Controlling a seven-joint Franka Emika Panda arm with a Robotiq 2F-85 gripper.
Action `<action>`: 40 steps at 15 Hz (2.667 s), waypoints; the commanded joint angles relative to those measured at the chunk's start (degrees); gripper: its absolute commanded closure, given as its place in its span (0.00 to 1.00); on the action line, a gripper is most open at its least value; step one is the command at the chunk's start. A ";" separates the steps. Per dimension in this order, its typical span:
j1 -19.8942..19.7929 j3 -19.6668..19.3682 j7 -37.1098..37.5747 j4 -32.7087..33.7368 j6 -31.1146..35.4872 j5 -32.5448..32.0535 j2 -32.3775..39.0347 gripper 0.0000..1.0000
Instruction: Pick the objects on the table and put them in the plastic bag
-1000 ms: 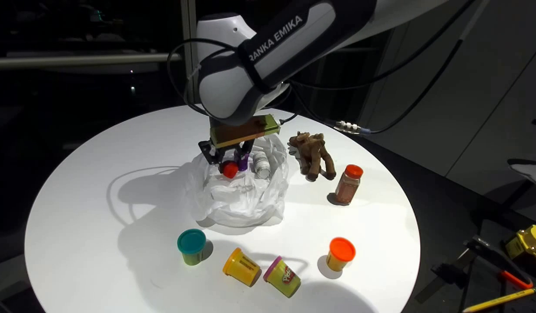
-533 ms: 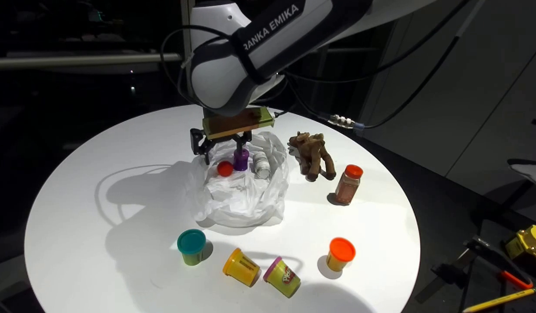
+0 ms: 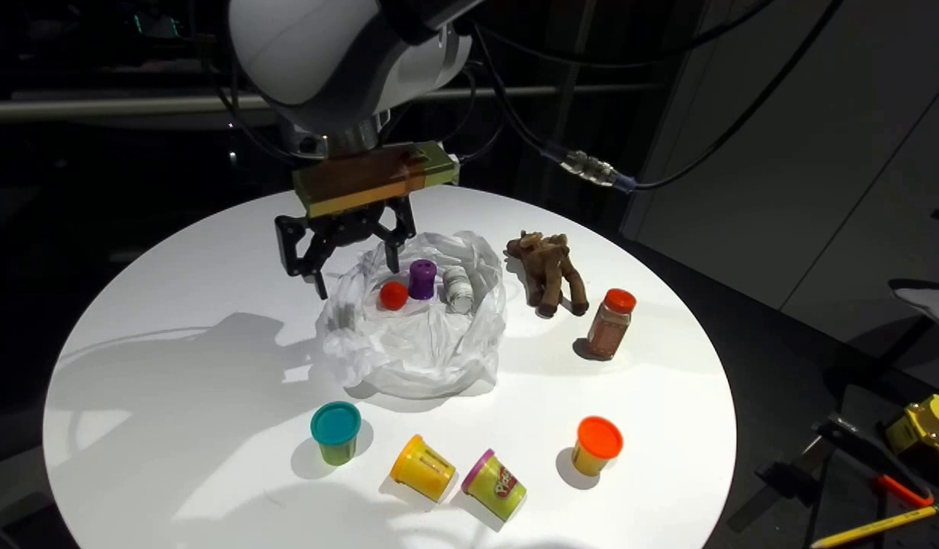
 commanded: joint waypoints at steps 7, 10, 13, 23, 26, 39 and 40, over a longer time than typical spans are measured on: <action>2.60 4.52 -0.31 -4.27 -3.49 5.78 -0.25 0.00; 2.82 4.66 -0.27 -5.22 -3.83 6.47 0.74 0.00; 2.86 4.99 -0.53 -5.72 -3.72 7.32 1.87 0.00; 3.03 5.55 -1.26 -6.39 2.03 8.72 3.25 0.34; 3.30 5.34 -1.44 -6.35 3.09 8.30 3.90 0.58; 3.43 -2.32 3.26 -7.17 -0.13 0.61 -6.91 0.72; 2.87 -2.73 3.13 -6.82 0.27 0.33 -6.95 0.72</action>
